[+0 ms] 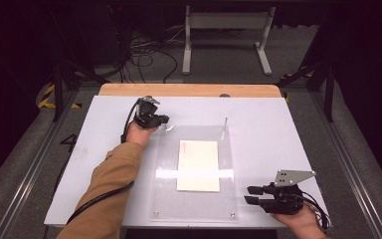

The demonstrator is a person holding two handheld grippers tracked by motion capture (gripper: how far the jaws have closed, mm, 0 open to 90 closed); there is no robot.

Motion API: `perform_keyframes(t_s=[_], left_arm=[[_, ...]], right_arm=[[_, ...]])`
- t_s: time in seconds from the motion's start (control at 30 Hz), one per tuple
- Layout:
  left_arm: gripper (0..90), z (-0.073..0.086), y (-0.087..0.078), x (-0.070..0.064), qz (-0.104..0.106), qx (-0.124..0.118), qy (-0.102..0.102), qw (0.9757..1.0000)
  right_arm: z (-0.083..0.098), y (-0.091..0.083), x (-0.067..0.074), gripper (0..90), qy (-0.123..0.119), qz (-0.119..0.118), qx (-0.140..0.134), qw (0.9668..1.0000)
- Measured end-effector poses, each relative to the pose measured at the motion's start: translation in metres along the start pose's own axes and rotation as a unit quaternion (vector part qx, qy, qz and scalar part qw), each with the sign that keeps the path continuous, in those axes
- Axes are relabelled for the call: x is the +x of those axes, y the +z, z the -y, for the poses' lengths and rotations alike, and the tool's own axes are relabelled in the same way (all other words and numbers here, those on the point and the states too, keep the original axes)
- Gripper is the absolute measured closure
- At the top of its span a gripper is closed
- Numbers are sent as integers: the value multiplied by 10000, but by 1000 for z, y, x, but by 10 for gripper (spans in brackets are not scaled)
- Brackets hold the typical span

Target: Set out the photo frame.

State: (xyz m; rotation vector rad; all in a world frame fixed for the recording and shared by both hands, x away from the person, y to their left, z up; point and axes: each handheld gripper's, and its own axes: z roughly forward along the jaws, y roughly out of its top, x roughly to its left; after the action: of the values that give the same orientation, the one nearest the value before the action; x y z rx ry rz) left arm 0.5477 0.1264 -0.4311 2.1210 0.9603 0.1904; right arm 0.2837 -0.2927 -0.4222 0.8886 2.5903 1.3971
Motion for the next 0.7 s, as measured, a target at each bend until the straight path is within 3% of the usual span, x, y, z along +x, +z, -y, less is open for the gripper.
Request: perform_keyframes(t_s=[0.4, 0.5, 0.63, 0.7], left_arm=[[854, -5, 2, 6, 189, 121, -206, 9995], [854, -7, 3, 8, 234, 165, -248, 9993], [854, -9, 4, 10, 258, 230, -335, 9988], [854, -10, 4, 12, 275, 219, -367, 9987]], right_arm=[[-1, -5, 9, 591, -200, 34, 42, 9998], [-2, -1, 14, 507, -321, 6, 254, 9992], [-4, 1, 20, 389, -455, -2, 179, 9988], [-6, 1, 25, 306, -733, 215, 287, 9967]])
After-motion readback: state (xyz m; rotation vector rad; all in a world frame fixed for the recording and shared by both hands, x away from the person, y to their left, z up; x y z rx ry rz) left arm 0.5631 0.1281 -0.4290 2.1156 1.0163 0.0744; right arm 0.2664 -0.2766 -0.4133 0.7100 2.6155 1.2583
